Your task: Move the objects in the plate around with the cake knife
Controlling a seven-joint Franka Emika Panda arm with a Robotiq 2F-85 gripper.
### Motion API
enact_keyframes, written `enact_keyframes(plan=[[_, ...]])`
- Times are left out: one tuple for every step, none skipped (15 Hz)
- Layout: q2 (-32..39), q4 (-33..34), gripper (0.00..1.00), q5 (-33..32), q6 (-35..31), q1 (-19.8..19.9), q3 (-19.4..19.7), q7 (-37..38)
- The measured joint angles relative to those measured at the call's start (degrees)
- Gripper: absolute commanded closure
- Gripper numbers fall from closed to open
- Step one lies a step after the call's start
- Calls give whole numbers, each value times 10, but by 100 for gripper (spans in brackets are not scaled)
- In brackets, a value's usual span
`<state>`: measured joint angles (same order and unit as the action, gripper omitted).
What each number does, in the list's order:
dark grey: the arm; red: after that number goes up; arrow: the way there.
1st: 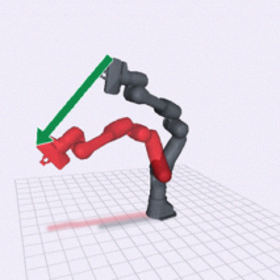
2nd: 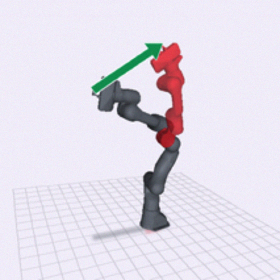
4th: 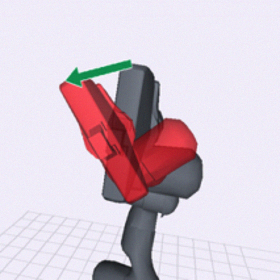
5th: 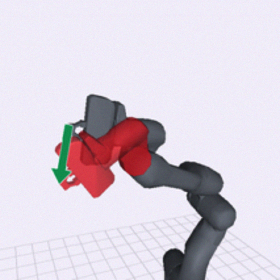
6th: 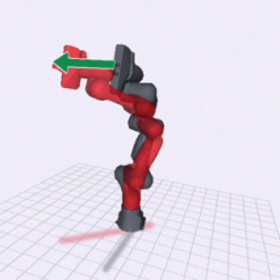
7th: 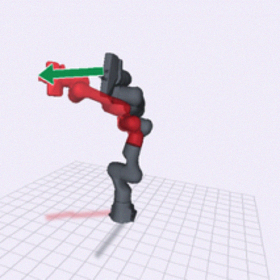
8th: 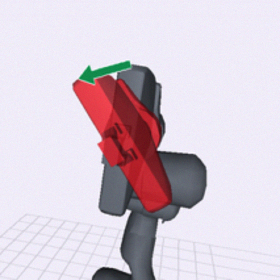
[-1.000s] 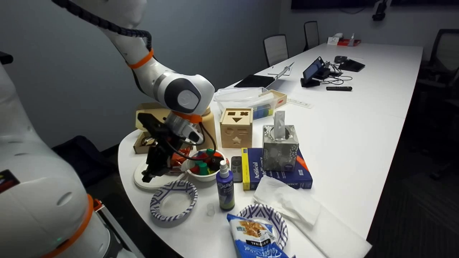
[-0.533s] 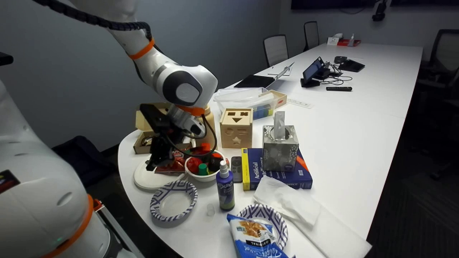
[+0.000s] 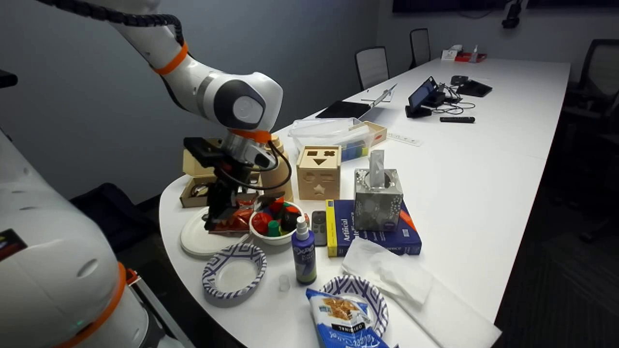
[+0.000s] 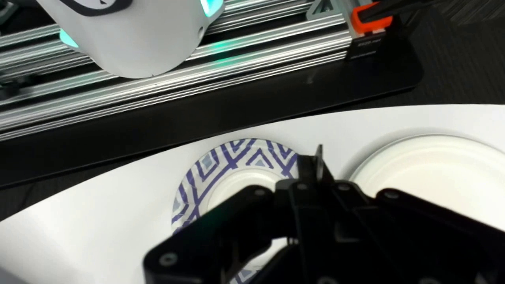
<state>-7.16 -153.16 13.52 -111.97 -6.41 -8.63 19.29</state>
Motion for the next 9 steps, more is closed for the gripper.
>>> enact_keyframes(plan=[[1, -4, 99, -17, 2, 0, -2, 17], [3, -8, 99, -34, 6, 0, -4, 33], [6, -11, 99, -49, 9, 0, -6, 46], [11, -14, 99, -63, 9, 0, -8, 56], [18, -16, 99, -72, 9, 0, -10, 64], [25, -17, 99, -79, 9, -1, -12, 68], [33, -17, 99, -85, 9, -2, -15, 71], [41, -17, 99, -89, 9, -3, -17, 73], [50, -17, 99, -91, 9, -5, -18, 74]])
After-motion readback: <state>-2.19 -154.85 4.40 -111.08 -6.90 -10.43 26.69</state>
